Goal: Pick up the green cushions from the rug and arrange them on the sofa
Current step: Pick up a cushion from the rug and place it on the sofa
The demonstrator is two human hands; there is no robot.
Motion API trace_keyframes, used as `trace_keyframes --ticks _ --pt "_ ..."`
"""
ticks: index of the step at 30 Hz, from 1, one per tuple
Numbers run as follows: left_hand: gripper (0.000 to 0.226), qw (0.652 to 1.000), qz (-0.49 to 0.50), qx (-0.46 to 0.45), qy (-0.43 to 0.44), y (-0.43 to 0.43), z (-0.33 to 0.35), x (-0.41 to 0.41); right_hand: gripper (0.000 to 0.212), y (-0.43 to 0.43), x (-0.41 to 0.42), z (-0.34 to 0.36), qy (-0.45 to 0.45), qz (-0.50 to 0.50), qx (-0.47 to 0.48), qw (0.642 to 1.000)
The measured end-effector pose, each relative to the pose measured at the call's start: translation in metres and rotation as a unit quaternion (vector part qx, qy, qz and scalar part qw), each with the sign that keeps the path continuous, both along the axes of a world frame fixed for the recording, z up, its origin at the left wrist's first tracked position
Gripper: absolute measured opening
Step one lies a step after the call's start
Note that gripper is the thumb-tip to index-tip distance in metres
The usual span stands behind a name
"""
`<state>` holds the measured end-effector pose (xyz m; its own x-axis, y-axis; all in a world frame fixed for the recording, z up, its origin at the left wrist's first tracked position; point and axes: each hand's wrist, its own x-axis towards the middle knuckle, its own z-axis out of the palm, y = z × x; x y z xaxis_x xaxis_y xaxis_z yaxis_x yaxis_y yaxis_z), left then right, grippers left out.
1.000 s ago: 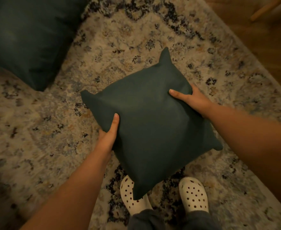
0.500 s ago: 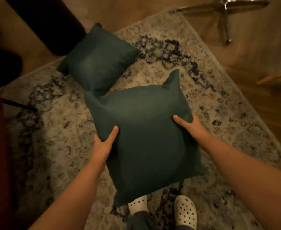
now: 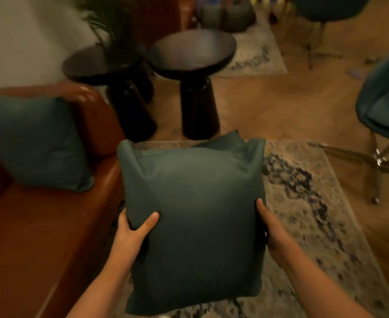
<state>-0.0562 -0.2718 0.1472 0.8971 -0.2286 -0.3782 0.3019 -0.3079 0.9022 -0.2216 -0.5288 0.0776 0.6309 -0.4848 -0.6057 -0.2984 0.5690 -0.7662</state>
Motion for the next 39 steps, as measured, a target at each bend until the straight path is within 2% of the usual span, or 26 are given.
trace_keyframes --ticks 2,5,7,12,16,20,23,27,29,31,34,36,39 --pt "0.095 0.999 0.029 -0.018 -0.023 0.029 0.038 0.009 0.068 0.020 0.027 0.039 -0.029 0.029 -0.004 0.999" --pt "0.094 0.994 0.078 -0.067 -0.031 0.077 0.087 0.022 0.096 0.054 0.069 0.095 -0.060 0.088 -0.022 0.994" --pt "0.093 0.987 0.109 -0.117 -0.027 0.111 0.116 0.031 0.106 0.079 0.097 0.127 -0.071 0.122 -0.030 0.990" --pt "0.076 0.971 0.186 -0.139 -0.056 0.197 0.168 0.052 0.098 0.146 0.167 0.187 -0.107 0.196 -0.037 0.974" --pt "0.077 0.954 0.240 -0.159 -0.077 0.265 0.200 0.070 0.096 0.202 0.216 0.222 -0.121 0.257 -0.052 0.958" --pt "0.050 0.943 0.275 -0.169 -0.083 0.325 0.223 0.081 0.091 0.258 0.258 0.255 -0.122 0.308 -0.059 0.942" --pt "0.046 0.932 0.295 -0.188 -0.098 0.364 0.237 0.084 0.099 0.298 0.291 0.268 -0.091 0.330 -0.020 0.940" --pt "0.069 0.926 0.300 -0.180 -0.143 0.400 0.252 0.088 0.100 0.349 0.317 0.269 -0.102 0.354 0.048 0.928" --pt "0.059 0.922 0.309 -0.164 -0.169 0.411 0.257 0.090 0.100 0.372 0.326 0.264 -0.098 0.349 0.077 0.929" --pt "0.051 0.919 0.321 -0.139 -0.184 0.421 0.261 0.092 0.091 0.394 0.335 0.265 -0.088 0.338 0.092 0.932" --pt "0.053 0.911 0.343 -0.117 -0.199 0.434 0.268 0.096 0.071 0.423 0.352 0.268 -0.064 0.348 0.078 0.932" --pt "0.058 0.904 0.363 -0.094 -0.203 0.444 0.269 0.101 0.068 0.441 0.370 0.268 -0.069 0.364 0.069 0.926" --pt "0.059 0.891 0.412 -0.073 -0.179 0.460 0.269 0.111 0.069 0.466 0.397 0.266 -0.022 0.397 0.094 0.913"
